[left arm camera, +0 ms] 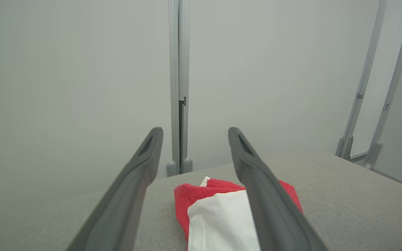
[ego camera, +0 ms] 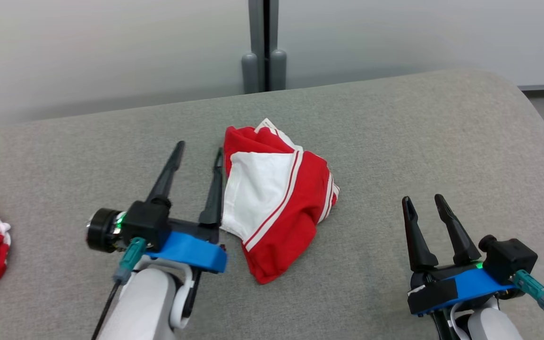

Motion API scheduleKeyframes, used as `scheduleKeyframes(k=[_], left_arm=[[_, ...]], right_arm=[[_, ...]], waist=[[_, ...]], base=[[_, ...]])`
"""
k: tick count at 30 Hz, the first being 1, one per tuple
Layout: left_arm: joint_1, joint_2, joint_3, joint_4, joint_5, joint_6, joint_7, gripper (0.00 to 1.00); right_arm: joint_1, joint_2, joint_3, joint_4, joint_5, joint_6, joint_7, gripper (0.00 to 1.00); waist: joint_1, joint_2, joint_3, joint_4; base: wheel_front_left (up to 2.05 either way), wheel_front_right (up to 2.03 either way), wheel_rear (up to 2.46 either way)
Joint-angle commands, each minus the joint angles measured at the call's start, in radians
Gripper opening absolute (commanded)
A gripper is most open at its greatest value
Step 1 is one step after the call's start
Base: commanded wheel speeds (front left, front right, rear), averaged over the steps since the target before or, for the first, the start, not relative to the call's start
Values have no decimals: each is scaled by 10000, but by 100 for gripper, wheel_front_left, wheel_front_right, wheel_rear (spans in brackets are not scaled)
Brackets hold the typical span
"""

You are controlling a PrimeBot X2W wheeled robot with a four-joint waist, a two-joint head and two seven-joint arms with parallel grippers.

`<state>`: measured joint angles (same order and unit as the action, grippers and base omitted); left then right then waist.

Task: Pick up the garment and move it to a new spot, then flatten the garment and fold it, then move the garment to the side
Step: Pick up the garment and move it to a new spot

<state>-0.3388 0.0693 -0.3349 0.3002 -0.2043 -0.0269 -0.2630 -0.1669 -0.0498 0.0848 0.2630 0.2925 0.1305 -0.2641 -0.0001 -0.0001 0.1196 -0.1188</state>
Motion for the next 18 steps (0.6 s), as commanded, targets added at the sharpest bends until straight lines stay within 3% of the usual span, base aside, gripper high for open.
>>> scheduleKeyframes(k=[1, 10, 18], left_arm=[[308, 126, 330, -243, 192, -19, -25, 100], [1330, 255, 1919, -983, 623, 45, -26, 100], [2154, 205, 2717, -1199, 905, 79, -26, 100]], right_arm=[[148, -13, -14, 28, -47, 5, -7, 100], [301, -12, -134, 63, -214, 5, -7, 100], [419, -13, -223, 127, -333, 5, -7, 100]], waist=[[1, 1, -62, 152], [1, 1, -337, 765], [1, 1, -576, 1063]], base=[[0, 0, 0], [0, 0, 0], [0, 0, 0]])
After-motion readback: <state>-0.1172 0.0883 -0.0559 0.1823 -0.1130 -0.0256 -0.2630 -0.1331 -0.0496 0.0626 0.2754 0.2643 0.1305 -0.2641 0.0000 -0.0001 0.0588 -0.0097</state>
